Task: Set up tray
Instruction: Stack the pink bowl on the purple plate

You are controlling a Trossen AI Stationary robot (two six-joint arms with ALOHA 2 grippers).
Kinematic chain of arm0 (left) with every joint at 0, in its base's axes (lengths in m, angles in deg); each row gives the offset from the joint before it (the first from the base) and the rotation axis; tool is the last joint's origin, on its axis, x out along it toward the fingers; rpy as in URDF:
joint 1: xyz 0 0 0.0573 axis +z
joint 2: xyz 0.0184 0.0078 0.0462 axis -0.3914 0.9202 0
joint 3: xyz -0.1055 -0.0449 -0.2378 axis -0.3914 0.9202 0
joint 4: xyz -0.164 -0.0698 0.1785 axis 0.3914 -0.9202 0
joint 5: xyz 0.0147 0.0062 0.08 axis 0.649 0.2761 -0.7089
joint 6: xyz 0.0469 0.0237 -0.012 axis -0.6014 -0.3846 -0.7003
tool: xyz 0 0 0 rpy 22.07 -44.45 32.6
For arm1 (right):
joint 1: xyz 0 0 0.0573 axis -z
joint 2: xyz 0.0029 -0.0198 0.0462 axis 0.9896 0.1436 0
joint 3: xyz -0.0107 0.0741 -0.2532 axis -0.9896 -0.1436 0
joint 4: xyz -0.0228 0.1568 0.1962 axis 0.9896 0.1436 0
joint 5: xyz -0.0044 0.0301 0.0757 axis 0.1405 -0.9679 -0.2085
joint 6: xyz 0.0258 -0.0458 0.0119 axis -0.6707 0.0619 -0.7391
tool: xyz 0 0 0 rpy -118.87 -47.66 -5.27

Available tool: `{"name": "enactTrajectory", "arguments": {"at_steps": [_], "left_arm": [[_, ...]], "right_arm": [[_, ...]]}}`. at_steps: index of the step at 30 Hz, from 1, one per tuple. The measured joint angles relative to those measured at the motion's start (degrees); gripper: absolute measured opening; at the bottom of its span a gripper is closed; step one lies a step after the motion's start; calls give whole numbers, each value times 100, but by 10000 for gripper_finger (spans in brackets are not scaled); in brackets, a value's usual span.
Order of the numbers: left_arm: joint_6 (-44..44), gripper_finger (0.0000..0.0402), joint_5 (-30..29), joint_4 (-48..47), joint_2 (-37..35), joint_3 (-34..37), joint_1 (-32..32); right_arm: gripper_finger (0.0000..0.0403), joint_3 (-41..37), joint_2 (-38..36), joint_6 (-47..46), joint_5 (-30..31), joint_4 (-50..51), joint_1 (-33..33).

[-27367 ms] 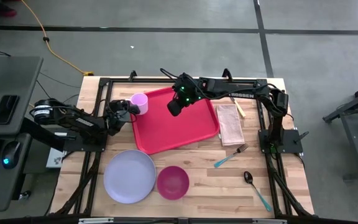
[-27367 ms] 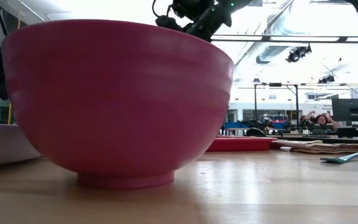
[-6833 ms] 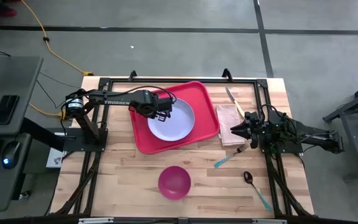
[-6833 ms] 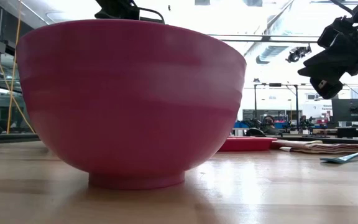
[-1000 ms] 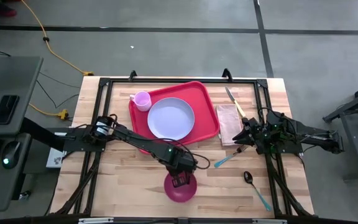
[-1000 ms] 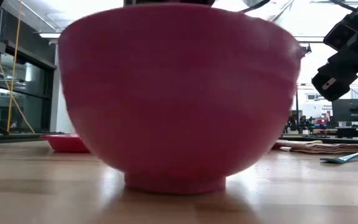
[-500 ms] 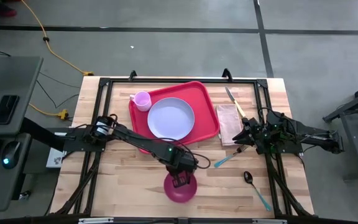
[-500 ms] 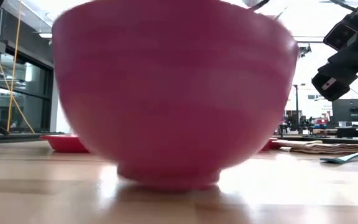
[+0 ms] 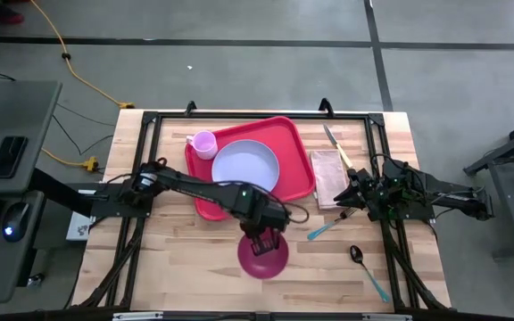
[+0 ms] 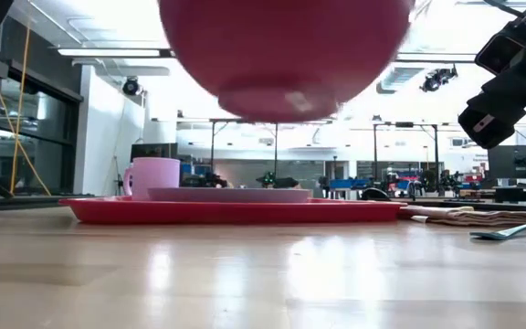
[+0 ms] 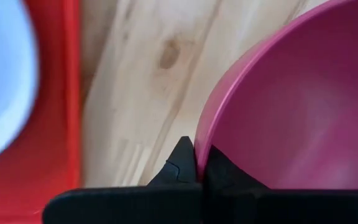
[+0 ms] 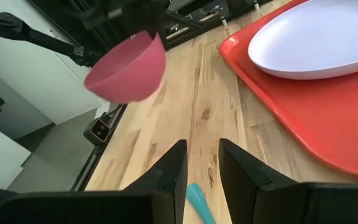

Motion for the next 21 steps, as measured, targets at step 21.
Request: {"name": "enactTrajectory", "arguments": {"at_steps": [21], "left_arm": [[741, 16, -762, -1368, -2, -1017, 1798]], "right_arm": [[71, 0, -1, 170, -8, 2, 0]]}}
